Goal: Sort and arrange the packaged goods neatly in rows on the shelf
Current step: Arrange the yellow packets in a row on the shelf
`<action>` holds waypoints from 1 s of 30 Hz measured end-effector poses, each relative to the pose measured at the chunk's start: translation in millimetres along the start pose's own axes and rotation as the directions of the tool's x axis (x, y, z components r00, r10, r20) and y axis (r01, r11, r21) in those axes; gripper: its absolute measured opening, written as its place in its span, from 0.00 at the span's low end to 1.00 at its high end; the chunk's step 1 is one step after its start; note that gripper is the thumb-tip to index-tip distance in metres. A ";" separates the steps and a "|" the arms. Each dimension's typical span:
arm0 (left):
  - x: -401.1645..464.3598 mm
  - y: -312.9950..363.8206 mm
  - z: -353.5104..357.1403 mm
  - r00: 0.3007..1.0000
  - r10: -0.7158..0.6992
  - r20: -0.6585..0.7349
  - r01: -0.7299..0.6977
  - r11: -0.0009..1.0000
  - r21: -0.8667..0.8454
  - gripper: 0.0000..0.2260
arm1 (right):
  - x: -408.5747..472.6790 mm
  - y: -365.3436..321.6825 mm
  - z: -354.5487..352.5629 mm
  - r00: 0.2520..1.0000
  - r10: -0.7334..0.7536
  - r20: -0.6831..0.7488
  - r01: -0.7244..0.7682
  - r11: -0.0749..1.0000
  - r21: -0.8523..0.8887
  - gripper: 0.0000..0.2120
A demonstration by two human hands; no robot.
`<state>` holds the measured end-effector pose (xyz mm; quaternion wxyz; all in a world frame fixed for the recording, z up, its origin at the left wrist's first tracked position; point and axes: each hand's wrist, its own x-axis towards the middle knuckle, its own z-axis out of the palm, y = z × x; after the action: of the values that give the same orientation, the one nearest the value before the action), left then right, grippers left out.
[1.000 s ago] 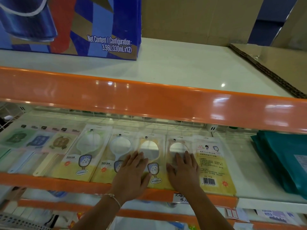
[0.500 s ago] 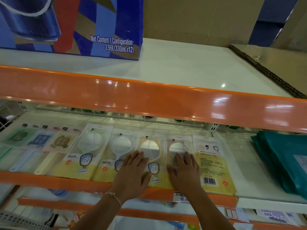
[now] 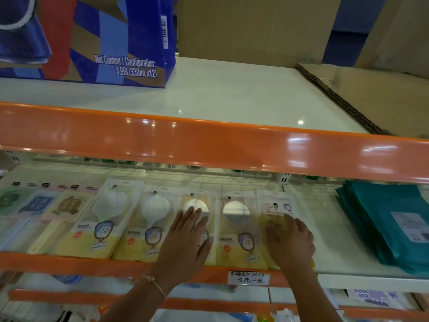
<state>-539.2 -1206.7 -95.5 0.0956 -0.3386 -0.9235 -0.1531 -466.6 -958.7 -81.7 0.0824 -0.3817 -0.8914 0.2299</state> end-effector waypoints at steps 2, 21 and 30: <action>12.6 28.8 -0.5 0.998 0.058 -0.018 -0.058 0.998 -0.015 0.25 | 5.1 14.3 -8.8 0.992 0.106 0.067 -0.103 0.994 -0.039 0.35; 34.9 110.5 37.5 0.957 0.143 0.252 -0.143 0.990 -0.016 0.24 | 41.2 57.0 -52.7 0.976 0.090 0.196 -0.135 0.964 0.230 0.27; 57.8 145.9 7.0 0.995 -0.060 0.083 0.093 0.868 -0.488 0.17 | 45.3 67.1 -92.7 0.978 -0.119 0.171 -0.082 0.536 0.840 0.10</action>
<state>-487.7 -1064.2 -54.1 -0.0299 -0.3198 -0.8696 -0.3749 -425.0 -853.5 -33.0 0.1650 -0.2590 -0.6776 0.6682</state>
